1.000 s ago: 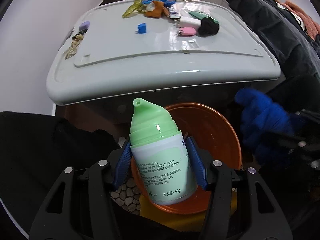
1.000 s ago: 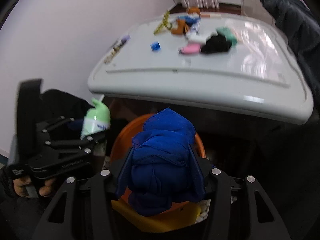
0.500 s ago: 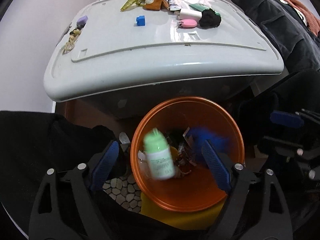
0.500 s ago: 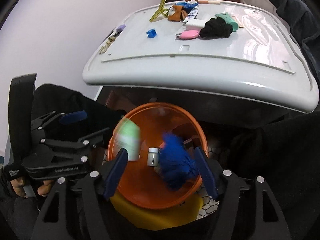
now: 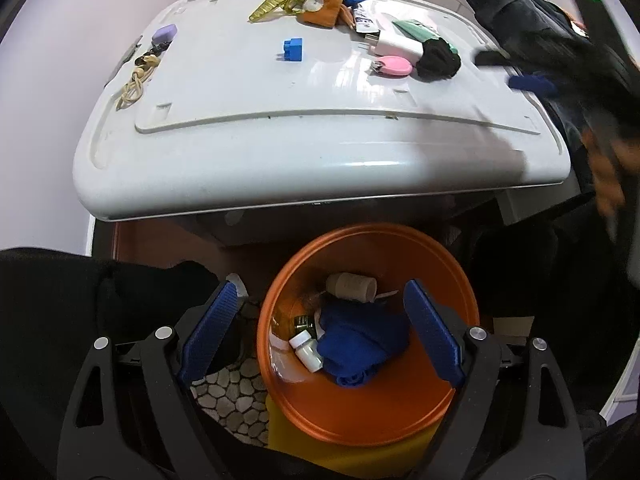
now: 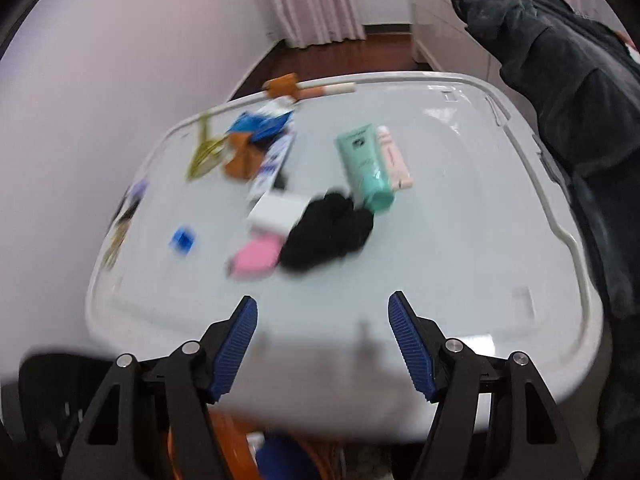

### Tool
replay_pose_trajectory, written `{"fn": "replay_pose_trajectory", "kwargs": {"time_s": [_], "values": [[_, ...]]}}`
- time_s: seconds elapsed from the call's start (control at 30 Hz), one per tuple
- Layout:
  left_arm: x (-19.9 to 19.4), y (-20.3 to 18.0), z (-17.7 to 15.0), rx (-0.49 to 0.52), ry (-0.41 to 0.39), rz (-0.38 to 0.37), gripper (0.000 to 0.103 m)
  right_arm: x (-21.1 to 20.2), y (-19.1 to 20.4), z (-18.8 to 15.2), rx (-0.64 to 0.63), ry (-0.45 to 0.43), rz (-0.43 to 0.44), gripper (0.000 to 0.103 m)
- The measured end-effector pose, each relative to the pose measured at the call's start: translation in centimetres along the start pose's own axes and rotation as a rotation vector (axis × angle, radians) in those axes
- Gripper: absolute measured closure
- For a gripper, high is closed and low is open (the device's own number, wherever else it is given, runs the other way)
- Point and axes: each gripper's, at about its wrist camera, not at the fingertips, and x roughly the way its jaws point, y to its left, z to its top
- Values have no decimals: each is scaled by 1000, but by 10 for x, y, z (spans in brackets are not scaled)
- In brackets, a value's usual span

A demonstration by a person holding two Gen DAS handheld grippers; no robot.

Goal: Collect trash
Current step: 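Drop the blue cloth and lotion bottle into the orange bin, then grasp the black sock with the right tool while the left tool grasps the blue toy block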

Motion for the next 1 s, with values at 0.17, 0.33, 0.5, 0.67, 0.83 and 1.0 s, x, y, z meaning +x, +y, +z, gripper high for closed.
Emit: {"fn": "replay_pose_trajectory", "kwargs": {"time_s": [0.17,0.33,0.5,0.67,0.83,1.0], "values": [[8,3,2,1,19,-14,20,46,5,39,-11,39,-40,35],[10,5,6,-6,18,-22,20,67,-11,43,80,98,85,66],[10,6,29,-14,3,-31,20,39,-13,35,75,56,95,71],[17,7,84,-37,-71,-9,20,-20,-17,26,15,-53,121,70],[47,0,141,-34,-134,67,20,-38,-28,17,7,-111,112,70],[77,9,166,-58,-170,104,23,-29,-33,16,3,-101,129,69]]}}
